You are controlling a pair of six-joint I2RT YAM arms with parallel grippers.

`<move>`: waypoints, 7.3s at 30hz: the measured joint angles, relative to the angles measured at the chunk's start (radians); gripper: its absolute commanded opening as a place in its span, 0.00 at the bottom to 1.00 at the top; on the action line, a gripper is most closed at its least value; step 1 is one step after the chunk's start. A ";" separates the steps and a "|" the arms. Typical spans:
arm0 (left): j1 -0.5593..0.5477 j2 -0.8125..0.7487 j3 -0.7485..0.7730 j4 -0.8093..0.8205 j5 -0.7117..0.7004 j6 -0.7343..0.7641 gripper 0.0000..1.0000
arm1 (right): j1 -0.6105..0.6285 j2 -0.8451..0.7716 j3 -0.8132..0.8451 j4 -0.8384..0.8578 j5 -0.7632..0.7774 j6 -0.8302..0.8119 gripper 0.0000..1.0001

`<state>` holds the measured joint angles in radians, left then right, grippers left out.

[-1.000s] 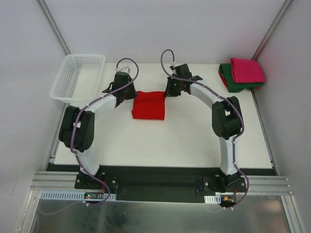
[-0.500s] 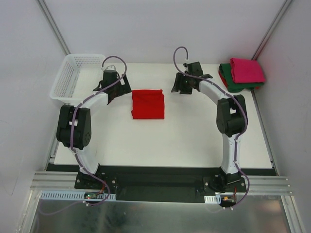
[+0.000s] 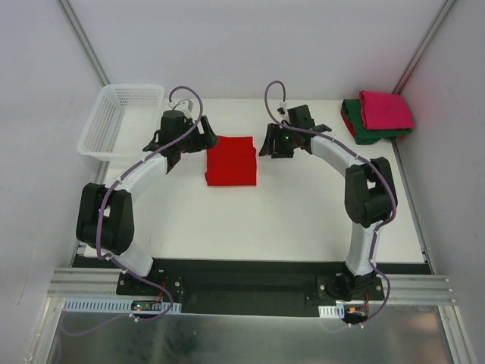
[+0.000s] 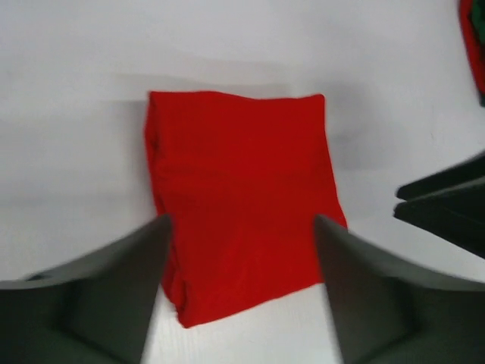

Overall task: Fold and stack the t-shirts
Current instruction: Fold the long partially folded tshirt into a neat square, then smooth out wrinkles on the folded tshirt

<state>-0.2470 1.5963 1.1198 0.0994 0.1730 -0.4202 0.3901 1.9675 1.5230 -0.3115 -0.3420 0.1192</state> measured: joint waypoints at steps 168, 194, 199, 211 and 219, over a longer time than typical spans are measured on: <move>0.000 0.243 -0.351 0.481 0.452 -0.338 0.00 | 0.071 0.128 -0.249 0.188 -0.419 0.085 0.01; -0.164 -0.058 -0.547 0.409 0.355 -0.348 0.00 | 0.091 0.388 0.307 -0.042 -0.291 -0.048 0.01; -0.219 -0.027 -0.528 0.302 0.255 -0.336 0.00 | 0.090 0.421 0.364 -0.057 -0.306 -0.031 0.01; -0.224 0.145 -0.317 0.127 0.111 -0.321 0.00 | 0.092 0.325 0.199 -0.016 -0.261 -0.034 0.01; -0.219 0.164 -0.231 0.014 0.028 -0.271 0.00 | 0.091 0.202 0.030 -0.006 -0.200 -0.053 0.01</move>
<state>-0.4660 1.7599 0.8886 0.1135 0.2012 -0.6914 0.4808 2.1696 1.5532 -0.3180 -0.5419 0.0666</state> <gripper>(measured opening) 0.003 0.015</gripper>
